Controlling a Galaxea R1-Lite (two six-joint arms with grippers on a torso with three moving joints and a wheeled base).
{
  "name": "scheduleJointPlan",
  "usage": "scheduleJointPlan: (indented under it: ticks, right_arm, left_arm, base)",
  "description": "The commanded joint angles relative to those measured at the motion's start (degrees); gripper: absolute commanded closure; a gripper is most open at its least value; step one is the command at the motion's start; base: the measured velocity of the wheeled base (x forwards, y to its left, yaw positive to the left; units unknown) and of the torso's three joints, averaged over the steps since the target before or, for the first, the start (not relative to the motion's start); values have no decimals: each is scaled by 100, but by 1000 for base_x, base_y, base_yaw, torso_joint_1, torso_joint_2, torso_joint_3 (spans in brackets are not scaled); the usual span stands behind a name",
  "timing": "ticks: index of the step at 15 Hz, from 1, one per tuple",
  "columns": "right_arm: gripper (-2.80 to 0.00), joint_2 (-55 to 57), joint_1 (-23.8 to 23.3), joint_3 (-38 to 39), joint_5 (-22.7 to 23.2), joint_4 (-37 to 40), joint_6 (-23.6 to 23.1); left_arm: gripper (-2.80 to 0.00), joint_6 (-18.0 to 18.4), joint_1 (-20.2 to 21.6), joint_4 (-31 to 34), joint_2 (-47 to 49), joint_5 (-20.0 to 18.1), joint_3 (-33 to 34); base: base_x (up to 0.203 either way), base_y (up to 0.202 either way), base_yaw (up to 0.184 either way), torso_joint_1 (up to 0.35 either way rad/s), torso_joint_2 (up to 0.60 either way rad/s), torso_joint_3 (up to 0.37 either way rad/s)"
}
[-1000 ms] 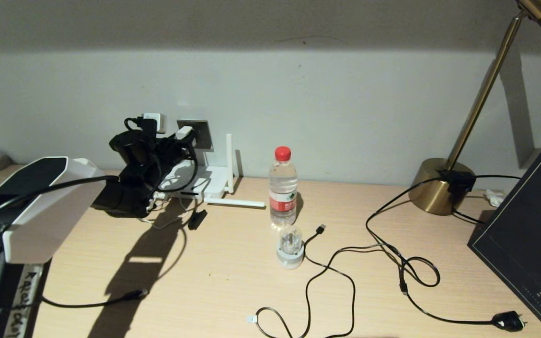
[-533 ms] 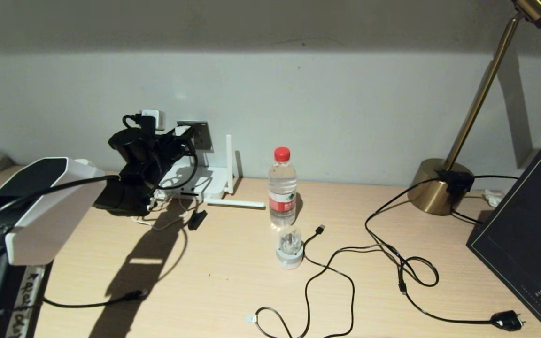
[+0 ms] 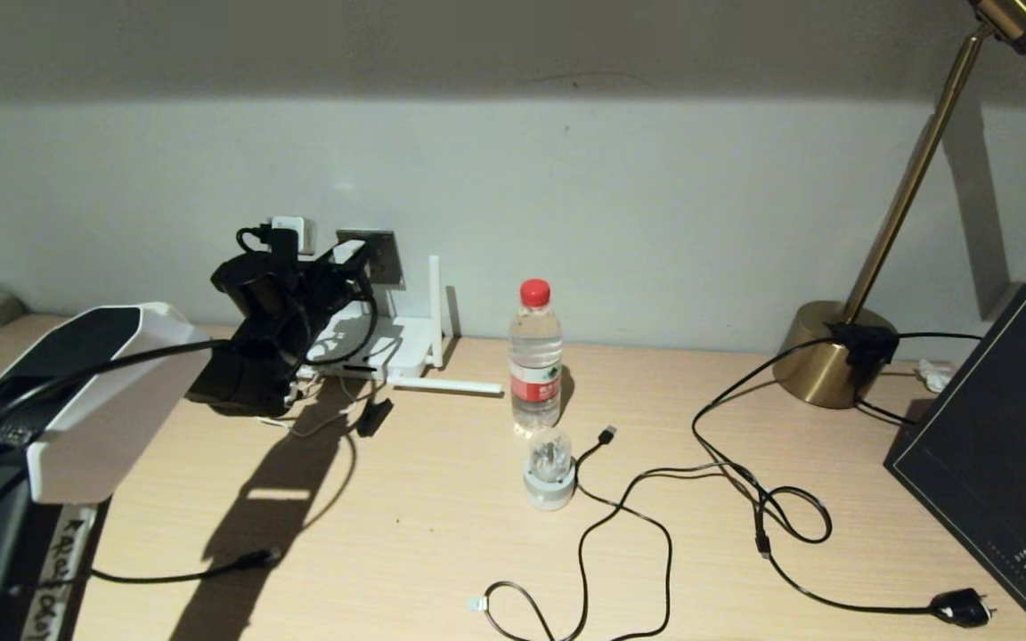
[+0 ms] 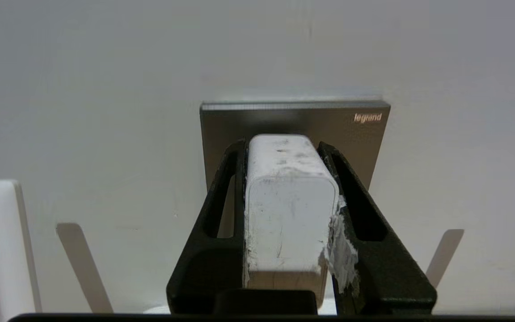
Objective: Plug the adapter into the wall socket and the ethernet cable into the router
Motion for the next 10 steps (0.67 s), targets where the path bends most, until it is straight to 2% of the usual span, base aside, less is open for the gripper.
scheduleJointPlan:
  ticks: [1,10]
  right_arm:
    - [0,6,2,202,5,-5,-13]
    - [0,6,2,202,5,-5,-4]
  left_arm:
    - [0,1,0,-15,113,-4,3]
    - [0,1,-27,-23,113,-4,-15]
  base:
    - [0,0,0,0,0,0]
    - [0,0,0,0,0,0]
